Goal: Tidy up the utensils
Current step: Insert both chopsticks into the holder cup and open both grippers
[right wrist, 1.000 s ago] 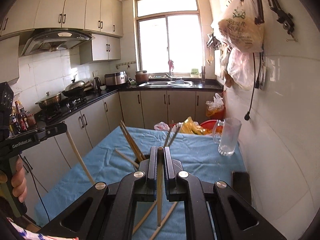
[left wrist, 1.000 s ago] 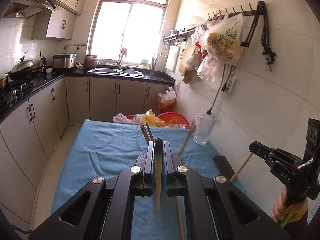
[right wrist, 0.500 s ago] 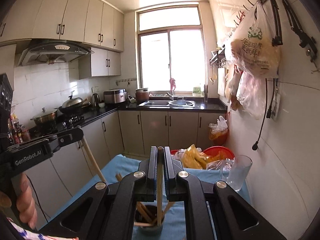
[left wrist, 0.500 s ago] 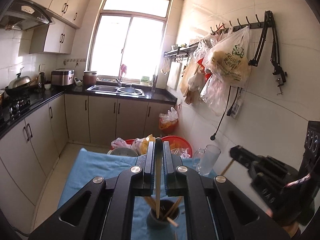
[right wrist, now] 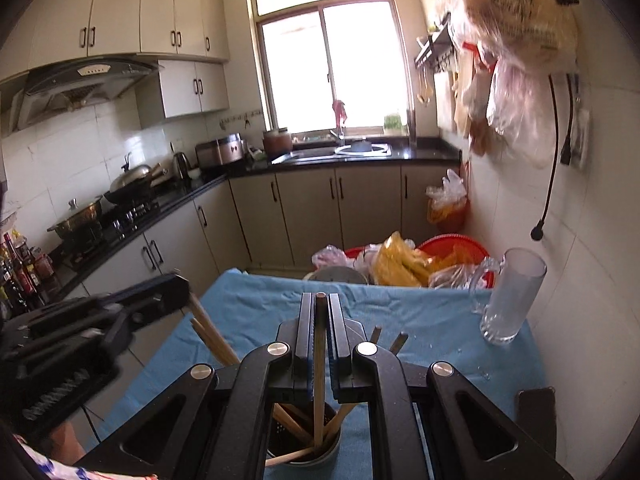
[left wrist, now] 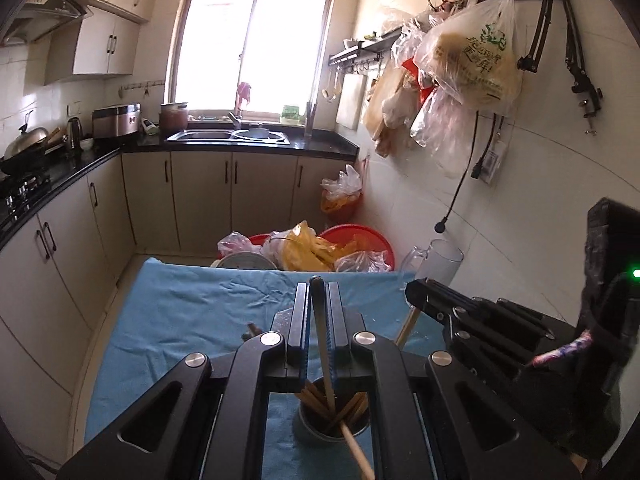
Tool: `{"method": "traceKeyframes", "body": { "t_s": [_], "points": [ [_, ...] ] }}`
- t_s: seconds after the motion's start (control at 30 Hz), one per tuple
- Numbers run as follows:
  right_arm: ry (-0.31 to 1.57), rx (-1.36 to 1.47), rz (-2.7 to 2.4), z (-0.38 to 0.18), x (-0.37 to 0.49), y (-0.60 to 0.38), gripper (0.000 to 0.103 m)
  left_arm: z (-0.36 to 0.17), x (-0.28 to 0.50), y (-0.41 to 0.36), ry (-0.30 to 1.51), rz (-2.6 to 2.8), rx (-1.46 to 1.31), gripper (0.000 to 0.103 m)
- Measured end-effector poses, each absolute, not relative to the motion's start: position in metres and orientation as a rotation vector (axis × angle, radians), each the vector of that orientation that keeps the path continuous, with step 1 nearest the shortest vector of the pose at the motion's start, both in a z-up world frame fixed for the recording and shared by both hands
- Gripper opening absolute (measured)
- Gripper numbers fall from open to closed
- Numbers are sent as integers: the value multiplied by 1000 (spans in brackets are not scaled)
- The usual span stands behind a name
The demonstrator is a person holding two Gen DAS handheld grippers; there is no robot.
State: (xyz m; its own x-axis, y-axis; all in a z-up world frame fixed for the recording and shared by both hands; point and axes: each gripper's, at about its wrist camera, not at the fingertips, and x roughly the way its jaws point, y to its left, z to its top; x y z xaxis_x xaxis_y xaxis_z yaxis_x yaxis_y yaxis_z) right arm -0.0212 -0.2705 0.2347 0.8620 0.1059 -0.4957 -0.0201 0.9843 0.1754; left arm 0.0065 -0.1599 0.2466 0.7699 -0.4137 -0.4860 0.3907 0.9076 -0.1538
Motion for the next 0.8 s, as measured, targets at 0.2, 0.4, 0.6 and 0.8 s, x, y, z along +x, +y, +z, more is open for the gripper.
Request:
{"method": "traceKeyframes", "body": {
  "t_s": [0.2,0.4,0.6,0.8],
  "points": [
    [524,188,85,232,-19,-275,13,252,-2,-149,504,-417,-51,33],
    [469,145,70,250,-37,-269,40,264,-24,-129,447,-376,-52,46],
    [424,152,62,264,-73,-271,53,271,-52,-104,418,-341,-69,57],
    [426,142,32,262,-105,-275,59,266,-83,-88,413,-319,-47,61]
  ]
}}
